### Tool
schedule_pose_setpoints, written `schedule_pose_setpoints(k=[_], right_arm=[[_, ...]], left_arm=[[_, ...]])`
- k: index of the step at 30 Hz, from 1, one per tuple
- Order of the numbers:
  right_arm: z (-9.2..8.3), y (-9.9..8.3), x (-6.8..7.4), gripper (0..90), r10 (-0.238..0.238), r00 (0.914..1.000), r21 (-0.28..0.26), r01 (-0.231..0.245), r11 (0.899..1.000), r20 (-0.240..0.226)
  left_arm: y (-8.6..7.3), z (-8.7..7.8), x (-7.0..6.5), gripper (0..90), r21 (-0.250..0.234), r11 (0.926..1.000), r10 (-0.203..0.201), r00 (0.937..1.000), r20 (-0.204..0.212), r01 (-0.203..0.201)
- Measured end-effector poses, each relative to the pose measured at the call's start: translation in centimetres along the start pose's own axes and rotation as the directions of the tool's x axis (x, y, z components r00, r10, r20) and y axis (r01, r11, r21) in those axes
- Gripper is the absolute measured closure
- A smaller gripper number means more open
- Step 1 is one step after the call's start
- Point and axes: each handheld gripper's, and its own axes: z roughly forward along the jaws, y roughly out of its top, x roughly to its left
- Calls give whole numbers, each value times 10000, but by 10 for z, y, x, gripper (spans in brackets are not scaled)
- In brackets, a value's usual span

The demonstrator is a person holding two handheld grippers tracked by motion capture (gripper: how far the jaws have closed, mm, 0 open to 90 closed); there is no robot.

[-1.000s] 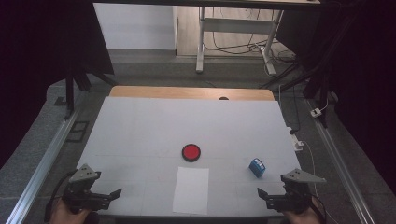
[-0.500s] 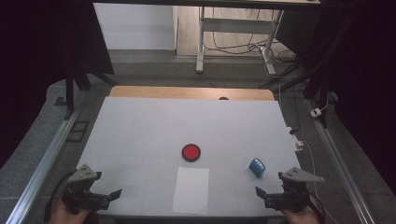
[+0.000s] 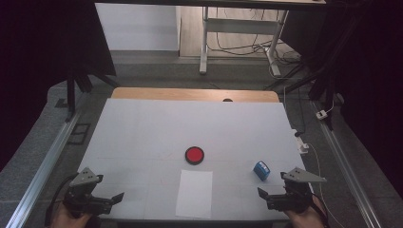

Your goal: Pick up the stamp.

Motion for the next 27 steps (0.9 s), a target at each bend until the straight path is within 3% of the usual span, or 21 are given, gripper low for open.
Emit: schedule_pose_setpoints(k=[13,20,27], right_arm=[[10,6,-2,0,182,9998,-58,-182,9998,-119],[15,9,-4,0,597,9976,112,-594,9982,-345],[23,12,-7,0,575,9983,171,-574,9982,-103]], left_arm=[[0,0,2,8,40,9999,-130,9998,156,129],[0,0,2,9,26,9999,-131,9997,203,130],[0,0,3,9,41,9999,-128,9996,251,127]])
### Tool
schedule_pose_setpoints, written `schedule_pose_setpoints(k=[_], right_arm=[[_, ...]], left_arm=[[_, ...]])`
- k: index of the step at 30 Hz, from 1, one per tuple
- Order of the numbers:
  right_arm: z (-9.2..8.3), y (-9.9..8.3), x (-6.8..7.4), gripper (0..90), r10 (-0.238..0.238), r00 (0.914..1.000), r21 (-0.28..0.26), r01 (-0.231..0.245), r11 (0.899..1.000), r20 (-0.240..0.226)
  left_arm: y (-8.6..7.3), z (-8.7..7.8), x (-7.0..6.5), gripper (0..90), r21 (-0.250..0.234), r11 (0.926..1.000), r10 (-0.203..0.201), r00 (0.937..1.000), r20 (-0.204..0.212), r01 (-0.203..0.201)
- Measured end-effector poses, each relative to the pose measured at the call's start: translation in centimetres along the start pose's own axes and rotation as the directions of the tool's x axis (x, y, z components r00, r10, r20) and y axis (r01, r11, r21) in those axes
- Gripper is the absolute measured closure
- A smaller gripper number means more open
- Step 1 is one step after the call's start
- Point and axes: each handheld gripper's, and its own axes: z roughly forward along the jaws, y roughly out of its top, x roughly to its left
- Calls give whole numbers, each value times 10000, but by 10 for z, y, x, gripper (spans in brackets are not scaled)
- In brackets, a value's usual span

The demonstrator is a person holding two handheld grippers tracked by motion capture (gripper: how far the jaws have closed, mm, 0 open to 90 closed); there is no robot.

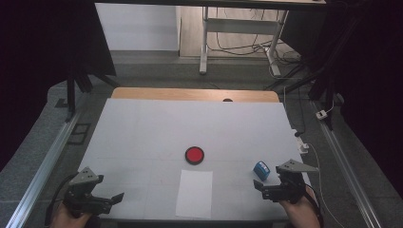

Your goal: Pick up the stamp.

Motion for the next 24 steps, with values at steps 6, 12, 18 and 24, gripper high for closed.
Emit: schedule_pose_setpoints(k=[6,12,18,24], right_arm=[[5,2,-5,0,-42,9999,117,40,9999,105],[11,6,-8,0,-158,9998,256,155,9996,82],[20,8,-12,0,-350,9993,574,341,9978,141],[27,10,-17,0,-465,9986,832,441,9956,266]], left_arm=[[0,0,1,9,17,10000,-33,10000,93,32],[0,0,1,8,9,10000,-52,9999,105,52],[0,0,2,8,2,10000,-75,9999,143,75],[0,0,1,8,18,10000,-55,9999,130,55]])
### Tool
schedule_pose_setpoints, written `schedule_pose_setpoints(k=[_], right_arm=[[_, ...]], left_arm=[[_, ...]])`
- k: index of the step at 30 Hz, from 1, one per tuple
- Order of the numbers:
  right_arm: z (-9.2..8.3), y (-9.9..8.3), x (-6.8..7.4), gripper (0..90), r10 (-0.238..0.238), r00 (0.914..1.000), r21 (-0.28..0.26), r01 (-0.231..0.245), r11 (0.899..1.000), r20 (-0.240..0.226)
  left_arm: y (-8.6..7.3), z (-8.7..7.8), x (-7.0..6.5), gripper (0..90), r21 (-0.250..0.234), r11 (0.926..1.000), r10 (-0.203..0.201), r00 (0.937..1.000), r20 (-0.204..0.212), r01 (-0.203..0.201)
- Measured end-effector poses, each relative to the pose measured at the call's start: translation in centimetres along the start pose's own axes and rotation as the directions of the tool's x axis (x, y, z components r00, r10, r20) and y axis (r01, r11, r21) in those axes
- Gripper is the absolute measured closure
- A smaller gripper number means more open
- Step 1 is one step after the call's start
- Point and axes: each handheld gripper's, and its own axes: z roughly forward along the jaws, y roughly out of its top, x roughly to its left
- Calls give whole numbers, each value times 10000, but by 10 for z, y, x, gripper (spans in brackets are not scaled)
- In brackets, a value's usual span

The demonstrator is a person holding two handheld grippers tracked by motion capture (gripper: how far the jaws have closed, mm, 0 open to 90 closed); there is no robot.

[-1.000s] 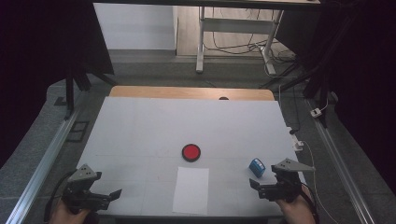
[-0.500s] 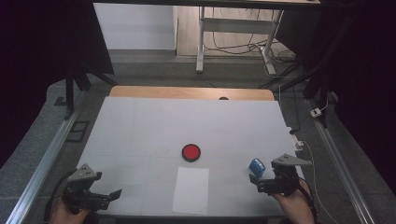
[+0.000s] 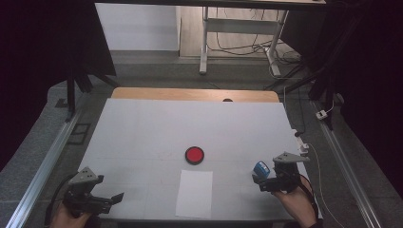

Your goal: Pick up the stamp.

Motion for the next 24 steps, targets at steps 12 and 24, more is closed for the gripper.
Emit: schedule_pose_setpoints(k=[12,24], right_arm=[[17,3,-12,0,-193,9991,535,173,9984,366],[19,8,-16,152,-371,9991,904,352,9953,197]], left_arm=[[0,0,0,8,1,10000,2,10000,13,-2],[0,0,-1,9,38,10000,71,10000,20,-71]])
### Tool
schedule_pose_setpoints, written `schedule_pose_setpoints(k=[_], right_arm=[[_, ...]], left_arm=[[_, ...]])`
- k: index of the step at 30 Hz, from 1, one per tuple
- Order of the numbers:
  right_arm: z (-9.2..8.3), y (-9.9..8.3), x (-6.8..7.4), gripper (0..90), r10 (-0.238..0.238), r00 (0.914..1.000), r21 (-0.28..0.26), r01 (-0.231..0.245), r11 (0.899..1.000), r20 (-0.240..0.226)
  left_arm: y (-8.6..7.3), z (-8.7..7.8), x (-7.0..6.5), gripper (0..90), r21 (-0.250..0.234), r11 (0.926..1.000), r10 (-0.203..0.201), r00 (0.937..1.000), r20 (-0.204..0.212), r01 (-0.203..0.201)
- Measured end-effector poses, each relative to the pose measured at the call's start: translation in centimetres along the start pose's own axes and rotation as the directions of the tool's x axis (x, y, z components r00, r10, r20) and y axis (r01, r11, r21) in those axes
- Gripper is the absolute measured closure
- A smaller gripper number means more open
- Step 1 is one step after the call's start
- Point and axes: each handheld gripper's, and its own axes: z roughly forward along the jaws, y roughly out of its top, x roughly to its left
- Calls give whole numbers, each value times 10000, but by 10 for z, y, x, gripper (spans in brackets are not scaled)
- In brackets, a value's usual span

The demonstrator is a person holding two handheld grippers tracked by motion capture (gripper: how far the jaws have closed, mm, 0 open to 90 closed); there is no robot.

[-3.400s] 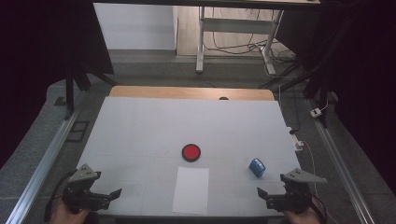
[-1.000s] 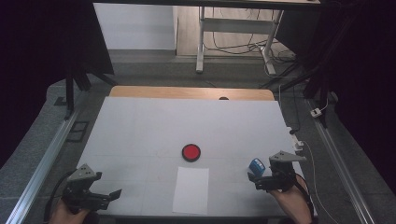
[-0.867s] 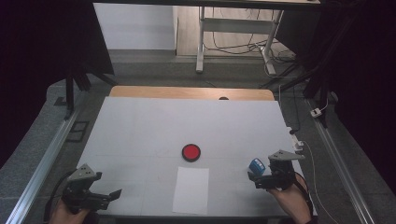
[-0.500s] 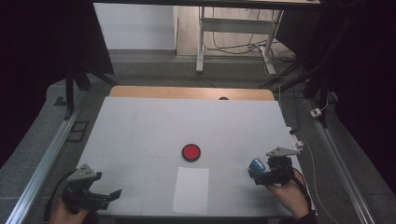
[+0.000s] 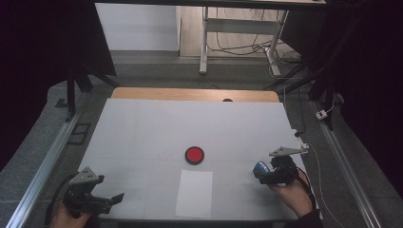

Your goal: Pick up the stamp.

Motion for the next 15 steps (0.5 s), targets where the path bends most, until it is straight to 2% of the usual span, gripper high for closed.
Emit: schedule_pose_setpoints(k=[3,4,8,10,11,15], right_arm=[[0,1,-1,255,-94,9999,180,96,9998,-115],[0,2,-2,315,-150,9998,239,153,9996,-124],[-1,3,-2,387,-332,9994,167,333,9993,-66],[-2,5,-1,469,-472,9989,236,473,9986,-82],[-2,5,-1,469,-472,9989,236,473,9986,-82],[-3,6,0,569,-455,9987,213,459,9987,-220]], left_arm=[[0,0,0,9,15,10000,20,10000,-1,-20],[0,0,0,10,19,10000,24,10000,-2,-24],[0,0,0,10,22,10000,55,10000,-1,-55],[0,0,0,12,44,10000,66,10000,10,-66],[0,1,-1,12,33,10000,69,10000,-8,-69],[0,1,-1,12,62,9999,86,10000,3,-86]])
